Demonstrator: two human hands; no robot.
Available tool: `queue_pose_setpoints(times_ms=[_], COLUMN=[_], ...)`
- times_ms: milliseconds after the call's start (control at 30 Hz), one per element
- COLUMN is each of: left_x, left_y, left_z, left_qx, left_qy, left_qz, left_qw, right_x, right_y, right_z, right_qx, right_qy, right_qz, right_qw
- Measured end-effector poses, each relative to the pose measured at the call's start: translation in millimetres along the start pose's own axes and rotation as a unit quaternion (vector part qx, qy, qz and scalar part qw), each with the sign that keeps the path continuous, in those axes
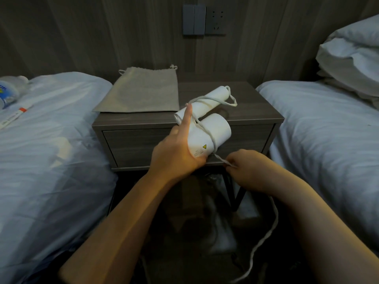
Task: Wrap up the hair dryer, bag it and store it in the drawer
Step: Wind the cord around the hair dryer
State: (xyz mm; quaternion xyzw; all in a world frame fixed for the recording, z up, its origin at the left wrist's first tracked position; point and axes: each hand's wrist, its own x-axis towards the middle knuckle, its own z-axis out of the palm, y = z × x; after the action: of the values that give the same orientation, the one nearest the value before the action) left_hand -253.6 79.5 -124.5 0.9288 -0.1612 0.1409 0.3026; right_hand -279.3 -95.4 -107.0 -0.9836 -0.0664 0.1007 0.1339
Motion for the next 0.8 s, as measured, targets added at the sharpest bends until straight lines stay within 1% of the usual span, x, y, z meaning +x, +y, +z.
queue_pose_setpoints(times_ms=[100,167,267,367,467,533,633,700,767,800], left_x=[-1.1,-1.0,0.0,0.3,2.0,3.6,4.4,5.1,5.2,4.9], left_y=[-4.0,-7.2,-10.5,-13.6,-17.3,-18.9,-18.8,-18.5,-19.0,-19.5], left_z=[1.9,3.1,2.6,0.6,-0.7,-1.8,-3.1,-3.4,-2.8,-2.3], left_qx=[0.039,0.065,0.093,0.105,0.104,0.092,0.07,0.068,0.074,0.081], left_qy=[0.014,0.019,0.013,-0.003,-0.039,-0.083,-0.153,-0.184,-0.201,-0.204], left_qz=[0.027,0.052,0.065,0.061,0.058,0.058,0.066,0.073,0.082,0.087], left_qw=[0.999,0.996,0.993,0.993,0.992,0.991,0.984,0.978,0.973,0.972], right_x=[-2.5,-4.3,-8.3,-16.5,-23.2,-24.3,-23.9,-23.1,-22.2,-22.1], right_y=[-1.3,-0.6,-0.1,-2.7,-6.2,-7.4,-6.5,-3.3,1.8,5.1], right_z=[-5.0,-8.5,-12.1,-15.3,-17.2,-17.6,-20.1,-23.4,-26.9,-28.1], right_qx=[-0.01,-0.021,-0.045,-0.082,-0.124,-0.138,-0.143,-0.136,-0.098,-0.067], right_qy=[0.001,0.022,0.086,0.144,0.161,0.188,0.246,0.24,0.184,0.147], right_qz=[0.005,0.015,0.03,0.004,-0.067,-0.095,-0.073,-0.032,-0.002,-0.006], right_qw=[1.0,0.999,0.995,0.986,0.977,0.968,0.956,0.961,0.978,0.987])
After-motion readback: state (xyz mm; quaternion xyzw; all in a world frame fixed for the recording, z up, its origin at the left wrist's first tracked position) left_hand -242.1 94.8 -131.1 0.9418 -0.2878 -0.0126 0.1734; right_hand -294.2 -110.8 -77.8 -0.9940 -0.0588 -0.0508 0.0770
